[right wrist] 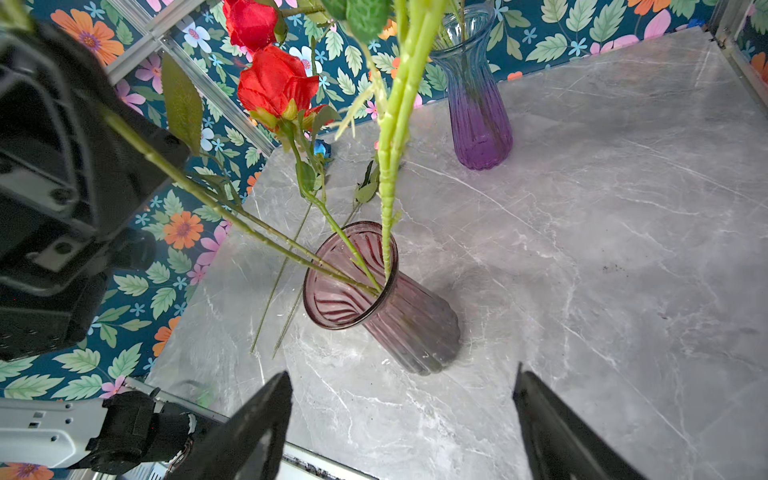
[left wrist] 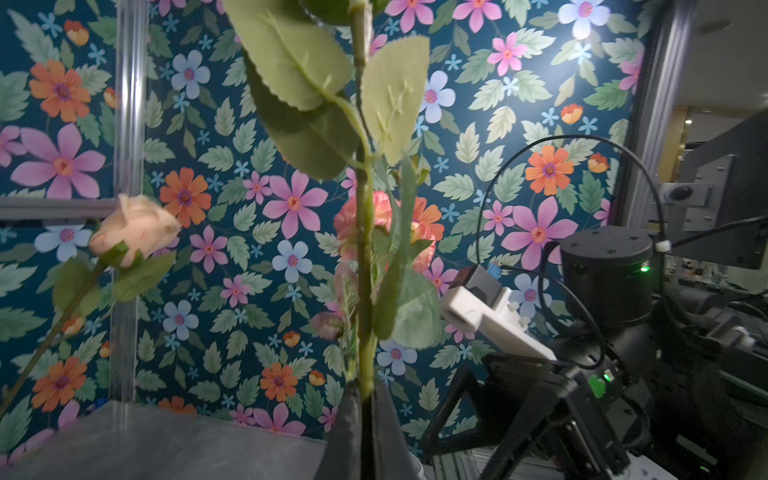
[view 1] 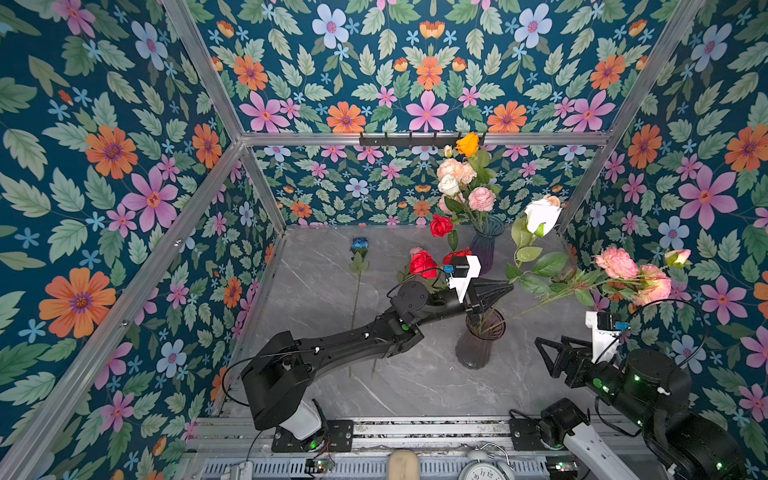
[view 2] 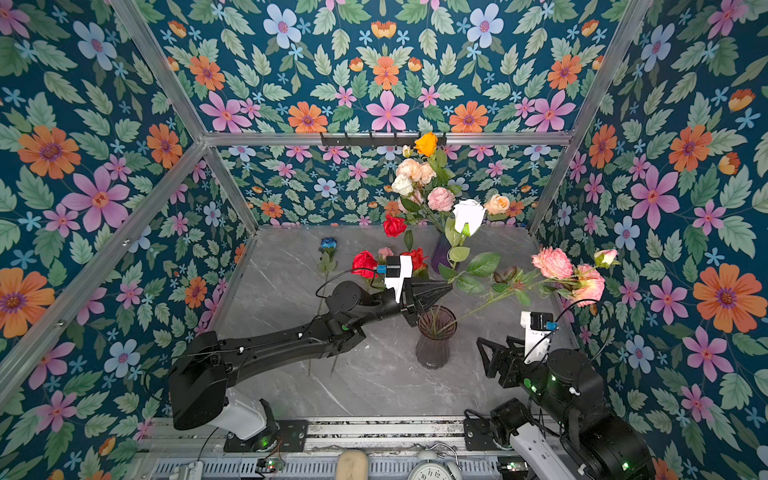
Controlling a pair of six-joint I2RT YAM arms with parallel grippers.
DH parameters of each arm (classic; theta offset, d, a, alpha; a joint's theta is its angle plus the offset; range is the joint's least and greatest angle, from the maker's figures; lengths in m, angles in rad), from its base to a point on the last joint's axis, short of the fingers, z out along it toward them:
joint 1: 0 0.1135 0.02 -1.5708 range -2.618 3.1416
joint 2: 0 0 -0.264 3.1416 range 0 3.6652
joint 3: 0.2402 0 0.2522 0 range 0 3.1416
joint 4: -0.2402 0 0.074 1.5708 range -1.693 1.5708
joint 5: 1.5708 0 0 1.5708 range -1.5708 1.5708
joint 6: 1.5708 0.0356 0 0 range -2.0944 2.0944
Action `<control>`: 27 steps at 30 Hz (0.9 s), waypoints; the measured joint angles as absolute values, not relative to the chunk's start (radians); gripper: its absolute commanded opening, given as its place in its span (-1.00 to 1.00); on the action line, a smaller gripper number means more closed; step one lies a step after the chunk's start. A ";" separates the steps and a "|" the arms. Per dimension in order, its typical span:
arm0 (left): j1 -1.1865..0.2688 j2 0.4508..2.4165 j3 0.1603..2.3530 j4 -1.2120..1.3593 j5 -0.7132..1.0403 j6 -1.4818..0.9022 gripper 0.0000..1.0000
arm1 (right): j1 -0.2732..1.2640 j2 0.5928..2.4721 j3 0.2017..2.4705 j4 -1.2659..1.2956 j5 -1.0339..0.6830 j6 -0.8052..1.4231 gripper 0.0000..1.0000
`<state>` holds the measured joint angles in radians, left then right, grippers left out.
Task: Arrange the flowers into the vase
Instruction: 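Carry the small rose bundle over the dark red vase with the left gripper, then lower the small rose bundle stems into the dark red vase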
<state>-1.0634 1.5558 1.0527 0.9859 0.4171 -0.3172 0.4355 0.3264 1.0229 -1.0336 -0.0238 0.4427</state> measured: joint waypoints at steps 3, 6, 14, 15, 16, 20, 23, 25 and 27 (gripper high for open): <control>-1.048 1.540 0.989 0.963 0.353 -0.336 0.91 | 0.435 0.327 1.019 -1.032 -0.025 0.443 0.70; -1.041 1.515 0.958 0.891 0.290 -0.340 0.99 | 0.435 0.328 1.017 -1.025 -0.027 0.443 0.70; -1.045 1.396 0.958 0.595 0.277 -0.313 0.94 | 0.435 0.340 1.006 -1.009 -0.035 0.443 0.70; -1.045 1.387 0.980 0.539 0.290 -0.303 0.91 | 0.435 0.342 1.005 -1.006 -0.035 0.443 0.70; -1.045 1.382 1.015 0.455 0.301 -0.283 0.90 | 0.435 0.345 1.005 -1.004 -0.036 0.443 0.70; -1.054 1.385 1.154 0.106 0.324 -0.206 0.93 | 0.435 0.357 0.996 -0.995 -0.051 0.451 0.69; -1.058 1.380 1.222 -0.142 0.299 -0.171 0.99 | 0.435 0.365 0.989 -0.982 -0.054 0.466 0.69; -1.058 1.362 1.252 -0.274 0.257 -0.154 0.99 | 0.435 0.371 0.982 -0.966 -0.061 0.465 0.69; -1.057 1.335 1.274 -0.364 0.216 -0.150 0.99 | 0.435 0.374 0.973 -0.953 -0.072 0.469 0.69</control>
